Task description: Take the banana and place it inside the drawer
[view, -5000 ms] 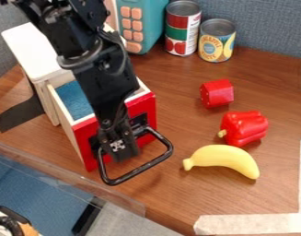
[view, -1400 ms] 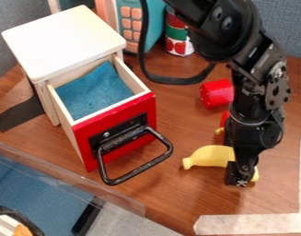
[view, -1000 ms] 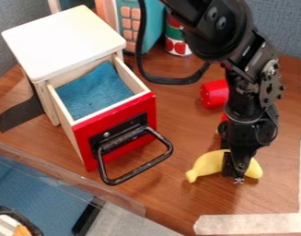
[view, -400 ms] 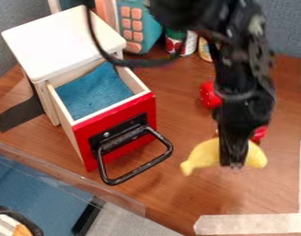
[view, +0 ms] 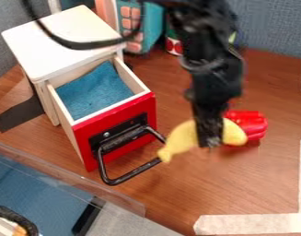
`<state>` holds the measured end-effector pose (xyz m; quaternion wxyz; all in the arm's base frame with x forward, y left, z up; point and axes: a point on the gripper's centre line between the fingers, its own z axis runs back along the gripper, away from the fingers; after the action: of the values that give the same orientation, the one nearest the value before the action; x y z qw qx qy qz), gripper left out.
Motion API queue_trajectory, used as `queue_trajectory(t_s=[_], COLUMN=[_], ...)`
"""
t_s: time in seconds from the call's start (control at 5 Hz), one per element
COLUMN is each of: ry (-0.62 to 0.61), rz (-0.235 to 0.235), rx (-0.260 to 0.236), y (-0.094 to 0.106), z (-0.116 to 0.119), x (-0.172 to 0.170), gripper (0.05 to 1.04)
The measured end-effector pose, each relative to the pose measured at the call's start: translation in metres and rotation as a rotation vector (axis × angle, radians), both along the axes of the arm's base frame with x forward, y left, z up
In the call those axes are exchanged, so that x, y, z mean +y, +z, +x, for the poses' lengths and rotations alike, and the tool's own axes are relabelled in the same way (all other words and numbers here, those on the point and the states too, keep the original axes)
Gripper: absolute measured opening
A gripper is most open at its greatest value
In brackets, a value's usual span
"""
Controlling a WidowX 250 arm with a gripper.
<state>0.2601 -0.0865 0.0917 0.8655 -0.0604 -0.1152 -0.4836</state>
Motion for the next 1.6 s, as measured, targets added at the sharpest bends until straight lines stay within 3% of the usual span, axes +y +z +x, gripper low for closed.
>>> queue_trajectory(t_s=[0.4,0.6,0.8,1.0,1.2,1.6], ry=[0.195,0.326,0.404,0.551,0.667,0.830], rz=[-0.096,-0.138,-0.154,-0.163,-0.151,-0.126], rx=[0.026,0.003,-0.003,-0.067,-0.103,-0.128], y=[0.021,0.040,0.045,0.055,0.048,0.033], z=[0.001,0.001,-0.001,0.002,0.005,0.017], x=[0.049,0.082,0.101,0.123,0.133,0.157], gripper=[0.532,0.532,0.532,0.532,0.532,0.532])
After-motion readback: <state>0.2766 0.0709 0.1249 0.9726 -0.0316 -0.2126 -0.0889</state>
